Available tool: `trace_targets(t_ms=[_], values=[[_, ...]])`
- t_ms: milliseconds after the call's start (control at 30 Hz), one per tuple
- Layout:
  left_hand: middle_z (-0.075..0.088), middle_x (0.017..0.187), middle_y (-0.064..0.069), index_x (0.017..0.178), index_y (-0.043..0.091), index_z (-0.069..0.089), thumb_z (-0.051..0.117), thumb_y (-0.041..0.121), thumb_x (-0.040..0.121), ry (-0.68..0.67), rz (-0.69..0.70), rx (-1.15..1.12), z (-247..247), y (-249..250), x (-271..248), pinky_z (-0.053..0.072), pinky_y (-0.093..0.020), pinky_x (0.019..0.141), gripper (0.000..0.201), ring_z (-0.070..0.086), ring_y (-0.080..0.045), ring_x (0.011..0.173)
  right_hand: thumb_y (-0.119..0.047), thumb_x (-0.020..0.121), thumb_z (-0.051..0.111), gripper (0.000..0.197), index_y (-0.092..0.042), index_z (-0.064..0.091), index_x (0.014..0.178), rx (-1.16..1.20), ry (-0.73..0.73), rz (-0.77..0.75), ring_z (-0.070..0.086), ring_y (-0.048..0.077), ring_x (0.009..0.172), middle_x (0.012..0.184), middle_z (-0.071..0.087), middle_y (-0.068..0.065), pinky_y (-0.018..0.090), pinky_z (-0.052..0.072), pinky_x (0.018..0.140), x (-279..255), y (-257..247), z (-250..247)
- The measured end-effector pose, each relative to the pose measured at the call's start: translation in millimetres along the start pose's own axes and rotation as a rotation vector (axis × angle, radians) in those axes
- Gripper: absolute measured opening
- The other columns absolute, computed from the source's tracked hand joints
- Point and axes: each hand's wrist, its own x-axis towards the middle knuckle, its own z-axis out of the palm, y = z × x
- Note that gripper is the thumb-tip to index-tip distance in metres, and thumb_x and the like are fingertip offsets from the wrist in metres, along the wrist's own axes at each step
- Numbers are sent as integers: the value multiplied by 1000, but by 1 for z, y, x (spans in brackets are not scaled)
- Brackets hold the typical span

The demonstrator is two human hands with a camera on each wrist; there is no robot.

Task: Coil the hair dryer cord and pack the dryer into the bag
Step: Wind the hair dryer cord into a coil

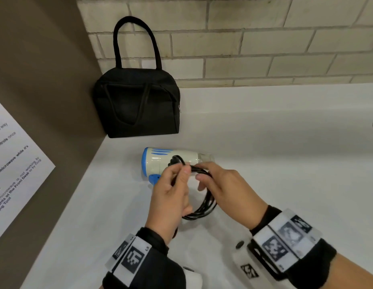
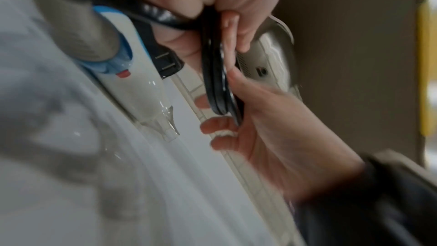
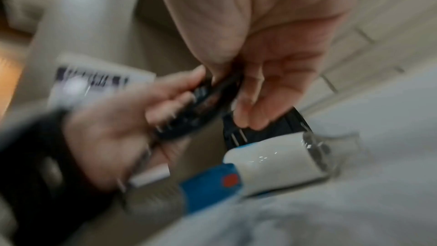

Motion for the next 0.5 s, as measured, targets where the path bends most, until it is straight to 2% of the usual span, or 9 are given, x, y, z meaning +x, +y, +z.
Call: trace_targets(t_ms=[33,100,133,200,233,300,400,500], values=[[25,38,12,89,19,56,45,27,89,16,5,-60,-2,1,2,19,-14,33,13,18,-4,32,-32,90,46,31,-19,48,117,259,-66,121,62,17,69,89,68,2,35,54,62,-4,-2,-1],[23,39,12,80,17,57,43,26,90,28,16,-173,-4,4,4,19,-13,32,20,17,-3,32,-29,87,53,31,-20,46,115,622,-220,303,63,16,63,97,64,5,28,54,53,-13,-9,0],[23,39,11,75,19,57,42,27,90,22,10,-220,-5,4,4,20,-12,30,23,17,-3,31,-28,87,52,25,-18,48,110,709,-282,331,62,16,57,93,64,7,25,53,49,-17,-10,4],[23,39,10,60,23,56,42,29,90,0,-28,-322,-5,6,3,19,-13,29,34,17,-2,30,-22,93,43,15,-12,52,98,761,-301,304,58,14,45,70,65,8,22,49,44,-21,-13,10],[23,39,10,55,25,56,42,31,90,-12,-51,-367,-5,7,3,18,-14,28,38,17,-2,29,-19,94,38,16,-10,51,92,761,-270,275,55,13,41,58,63,5,21,47,42,-21,-13,12],[23,38,10,59,24,57,44,33,87,-41,-89,-417,-6,9,3,18,-13,27,32,18,-1,28,-15,96,33,19,-10,48,84,753,-192,217,51,12,38,46,58,-1,22,42,41,-22,-12,16],[23,37,9,63,22,58,50,36,77,-70,-102,-444,-8,9,0,19,-13,27,22,18,-1,27,-15,96,32,21,-11,46,81,752,-174,161,48,12,37,43,56,-2,21,40,40,-25,-9,23],[24,38,9,67,20,57,49,34,76,-88,-103,-379,-12,5,-3,20,-13,27,19,18,-1,27,-22,94,35,14,-12,46,93,749,-312,163,51,12,44,51,58,-3,24,44,48,-27,-4,18]])
